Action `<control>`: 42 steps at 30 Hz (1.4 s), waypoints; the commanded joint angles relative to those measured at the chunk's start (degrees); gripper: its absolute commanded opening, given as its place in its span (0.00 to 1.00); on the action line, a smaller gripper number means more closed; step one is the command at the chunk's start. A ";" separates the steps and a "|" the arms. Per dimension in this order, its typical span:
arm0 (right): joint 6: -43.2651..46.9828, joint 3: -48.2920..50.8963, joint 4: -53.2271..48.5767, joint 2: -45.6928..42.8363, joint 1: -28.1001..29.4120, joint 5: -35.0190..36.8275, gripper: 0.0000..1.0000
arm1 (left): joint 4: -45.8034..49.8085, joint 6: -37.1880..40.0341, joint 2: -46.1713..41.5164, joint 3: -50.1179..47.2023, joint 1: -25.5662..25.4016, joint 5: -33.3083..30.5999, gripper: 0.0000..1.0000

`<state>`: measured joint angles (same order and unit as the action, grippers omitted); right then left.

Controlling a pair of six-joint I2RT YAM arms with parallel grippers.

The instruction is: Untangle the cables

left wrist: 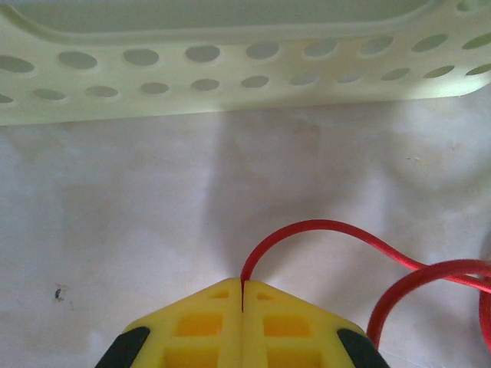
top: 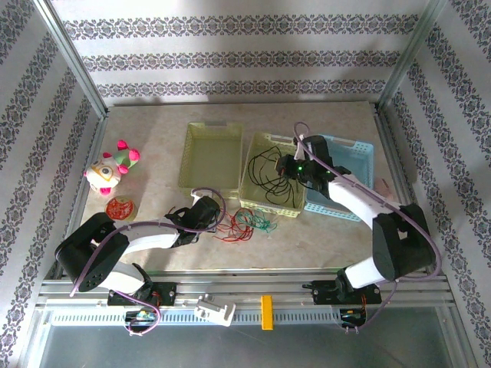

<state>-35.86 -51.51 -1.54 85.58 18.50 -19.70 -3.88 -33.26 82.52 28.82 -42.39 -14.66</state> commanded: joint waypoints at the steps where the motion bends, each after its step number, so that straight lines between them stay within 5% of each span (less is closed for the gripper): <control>1: -2.98 -0.07 0.83 2.69 -0.06 -2.50 0.09 | -0.31 0.19 -0.84 -0.22 -0.85 -0.18 0.00; 7: -1.81 -1.89 0.60 3.74 -0.04 -0.61 0.34 | 0.49 0.05 -1.83 -0.24 -0.85 -0.37 0.00; 11: 1.54 -3.14 -2.81 -0.79 -0.04 7.15 0.47 | 0.64 -0.13 -2.86 -0.30 -0.85 -0.98 0.00; 18: 11.52 -4.10 -11.27 -11.48 3.62 19.77 0.52 | 0.47 0.93 -3.85 0.87 -0.85 -0.30 0.00; 25: 24.65 -3.08 -19.65 -16.85 15.24 2.93 0.51 | -0.05 1.68 -3.93 1.24 -0.85 -0.06 0.00; 29: 28.99 -3.80 -24.92 -12.81 24.70 -4.50 0.51 | -0.59 2.14 -4.72 1.04 -0.85 0.74 0.00; 34: 31.69 -7.03 -27.83 -1.91 30.39 -5.08 0.50 | 1.39 0.71 -6.84 1.06 -0.84 -1.28 0.00; 42: 32.70 -10.33 -28.08 10.12 30.04 -0.98 0.49 | 4.44 -1.01 -12.11 -0.25 -0.76 -1.53 0.00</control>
<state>-4.86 -59.86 -28.16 94.24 49.23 -21.85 -2.85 -33.10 72.79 28.84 -42.39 -14.92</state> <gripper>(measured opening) 0.491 0.043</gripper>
